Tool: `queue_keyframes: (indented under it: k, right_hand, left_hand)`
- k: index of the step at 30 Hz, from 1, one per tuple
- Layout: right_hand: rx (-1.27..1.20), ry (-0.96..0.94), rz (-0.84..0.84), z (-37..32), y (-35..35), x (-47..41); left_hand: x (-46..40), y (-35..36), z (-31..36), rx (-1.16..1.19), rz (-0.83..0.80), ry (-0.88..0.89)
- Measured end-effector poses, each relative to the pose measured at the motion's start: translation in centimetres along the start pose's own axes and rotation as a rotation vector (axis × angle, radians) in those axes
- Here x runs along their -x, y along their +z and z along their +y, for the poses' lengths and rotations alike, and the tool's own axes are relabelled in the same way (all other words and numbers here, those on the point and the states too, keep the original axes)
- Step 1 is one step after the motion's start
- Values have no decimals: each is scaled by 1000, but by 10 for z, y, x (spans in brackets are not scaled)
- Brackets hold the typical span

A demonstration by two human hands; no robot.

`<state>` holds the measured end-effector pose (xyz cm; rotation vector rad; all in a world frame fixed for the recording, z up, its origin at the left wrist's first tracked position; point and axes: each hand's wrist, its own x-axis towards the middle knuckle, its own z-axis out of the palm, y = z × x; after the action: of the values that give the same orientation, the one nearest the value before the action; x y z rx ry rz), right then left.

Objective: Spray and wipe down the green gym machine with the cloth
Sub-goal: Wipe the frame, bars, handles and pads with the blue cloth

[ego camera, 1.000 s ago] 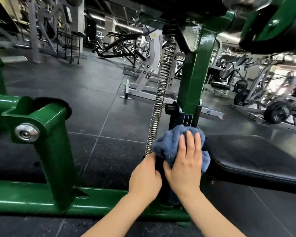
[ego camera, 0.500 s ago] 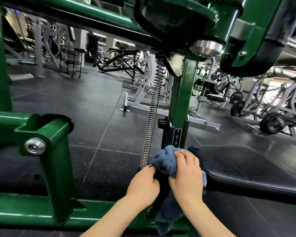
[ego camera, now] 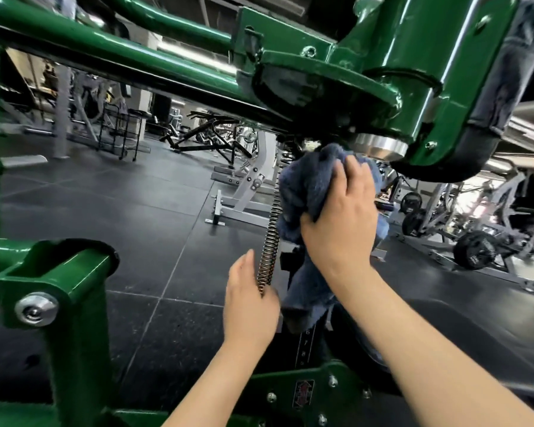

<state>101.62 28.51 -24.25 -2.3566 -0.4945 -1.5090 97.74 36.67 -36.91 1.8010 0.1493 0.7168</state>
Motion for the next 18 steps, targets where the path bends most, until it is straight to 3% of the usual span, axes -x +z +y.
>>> queue_keyframes:
  k: [7,12,14,16,18]
  right_hand:
    - [178,-86,-132,37,34,115]
    - [149,-136,-428,59,32,188]
    - [0,-73,-311,66,23,181]
    - [-186,150,-91,62,13,151]
    - [-305,266,-25,49,3,111]
  left_hand:
    - [8,3,-23,35,-224,-97]
    - [13,-10,-18,-12,-273,-117]
    - [14,-11,-16,-6,-271,-97]
    - [12,-9,-14,-5,-241,-61]
    - [10,-4,-15,-6,-216,-17]
